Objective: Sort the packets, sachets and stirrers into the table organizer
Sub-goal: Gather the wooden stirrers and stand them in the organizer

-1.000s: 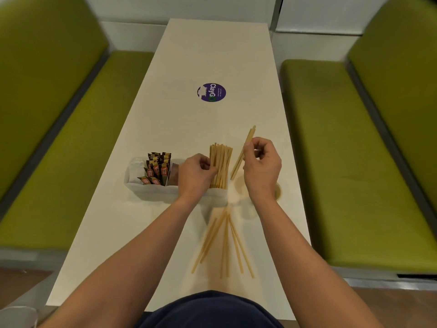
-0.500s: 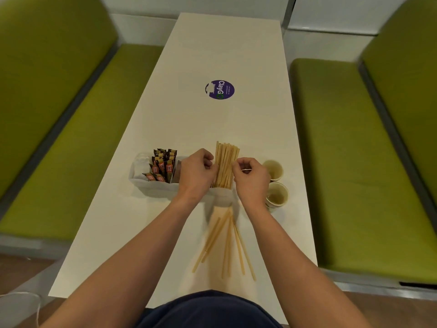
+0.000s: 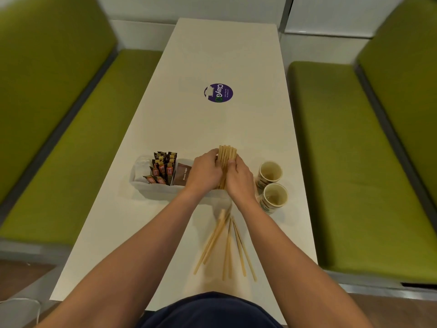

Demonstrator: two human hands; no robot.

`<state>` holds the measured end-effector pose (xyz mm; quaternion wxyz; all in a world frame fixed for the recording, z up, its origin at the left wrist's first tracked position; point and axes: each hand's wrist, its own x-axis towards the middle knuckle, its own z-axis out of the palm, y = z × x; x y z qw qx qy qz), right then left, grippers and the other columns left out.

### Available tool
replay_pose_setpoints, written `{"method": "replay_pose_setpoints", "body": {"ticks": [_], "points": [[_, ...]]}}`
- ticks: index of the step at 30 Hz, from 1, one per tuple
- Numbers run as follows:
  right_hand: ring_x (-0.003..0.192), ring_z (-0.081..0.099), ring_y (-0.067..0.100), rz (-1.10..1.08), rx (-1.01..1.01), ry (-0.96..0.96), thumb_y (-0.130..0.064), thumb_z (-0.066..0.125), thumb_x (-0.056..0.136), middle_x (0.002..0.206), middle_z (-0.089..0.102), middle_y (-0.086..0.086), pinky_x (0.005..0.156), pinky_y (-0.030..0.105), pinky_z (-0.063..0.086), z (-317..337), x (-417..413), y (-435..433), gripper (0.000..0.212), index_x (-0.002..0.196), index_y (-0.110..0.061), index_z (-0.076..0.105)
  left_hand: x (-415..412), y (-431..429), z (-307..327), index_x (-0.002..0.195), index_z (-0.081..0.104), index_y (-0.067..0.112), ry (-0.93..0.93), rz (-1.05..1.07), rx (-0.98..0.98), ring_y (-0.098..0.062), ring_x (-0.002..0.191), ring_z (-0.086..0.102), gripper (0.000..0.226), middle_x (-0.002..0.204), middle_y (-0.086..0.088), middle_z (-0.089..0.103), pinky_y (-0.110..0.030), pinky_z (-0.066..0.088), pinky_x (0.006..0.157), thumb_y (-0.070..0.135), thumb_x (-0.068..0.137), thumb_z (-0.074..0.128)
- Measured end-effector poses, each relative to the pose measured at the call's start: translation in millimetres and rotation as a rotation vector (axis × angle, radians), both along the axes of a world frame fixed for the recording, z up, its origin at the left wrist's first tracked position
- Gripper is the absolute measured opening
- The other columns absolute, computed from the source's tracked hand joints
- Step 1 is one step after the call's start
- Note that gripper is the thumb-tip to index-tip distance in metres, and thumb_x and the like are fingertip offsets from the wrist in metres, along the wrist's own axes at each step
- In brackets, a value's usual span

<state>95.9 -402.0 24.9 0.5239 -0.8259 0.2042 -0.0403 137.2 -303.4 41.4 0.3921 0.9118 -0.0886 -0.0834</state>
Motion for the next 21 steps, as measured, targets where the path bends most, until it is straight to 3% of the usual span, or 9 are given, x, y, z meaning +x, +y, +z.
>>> {"method": "replay_pose_setpoints", "body": {"ticks": [4,8,12,17,21], "points": [[0.089,0.052,0.015,-0.013,-0.053,-0.002,-0.028,0.027,0.111,0.096,0.059,-0.009,0.073,0.029,0.032,-1,3,2,0.036,0.117,-0.017,0.061,-1,0,-6,0.100,0.068,0.013,-0.055,0.018,0.022,-0.026,0.079,0.064,0.026,0.086,-0.006,0.071,-0.042,0.052,0.069,0.017,0.100,0.042],[0.089,0.055,0.017,0.010,-0.041,0.022,-0.029,0.026,0.111,0.091,0.059,-0.009,0.070,0.030,0.034,-6,1,2,0.034,0.106,-0.019,0.058,0,2,-15,0.078,0.054,0.010,-0.133,-0.031,0.127,-0.033,0.086,0.058,0.026,0.085,-0.013,0.063,-0.043,0.047,0.073,0.014,0.100,0.040],[0.104,0.056,0.019,0.029,0.018,0.047,-0.034,0.025,0.110,0.114,0.064,-0.003,0.087,0.035,0.042,-10,-5,1,0.038,0.124,-0.021,0.058,2,8,-24,0.087,0.060,0.004,-0.152,-0.068,0.240,-0.036,0.109,0.053,0.027,0.103,-0.018,0.063,-0.047,0.042,0.097,0.012,0.098,0.037],[0.118,0.058,0.030,0.038,0.045,0.119,-0.039,0.025,0.108,0.123,0.065,0.005,0.095,0.043,0.045,-14,-13,2,0.040,0.124,-0.016,0.054,7,15,-34,0.110,0.062,-0.004,-0.096,-0.115,0.291,-0.038,0.140,0.037,0.034,0.139,-0.027,0.052,-0.046,0.027,0.119,0.013,0.101,0.035],[0.149,0.034,0.028,0.065,0.031,0.207,-0.041,0.026,0.109,0.161,0.038,0.007,0.117,0.038,0.030,-8,-24,1,0.056,0.159,-0.015,0.027,0,17,-22,0.122,0.057,-0.012,-0.072,-0.107,0.274,-0.034,0.146,0.031,0.037,0.145,-0.029,0.047,-0.037,0.010,0.125,0.008,0.100,0.035]]}}
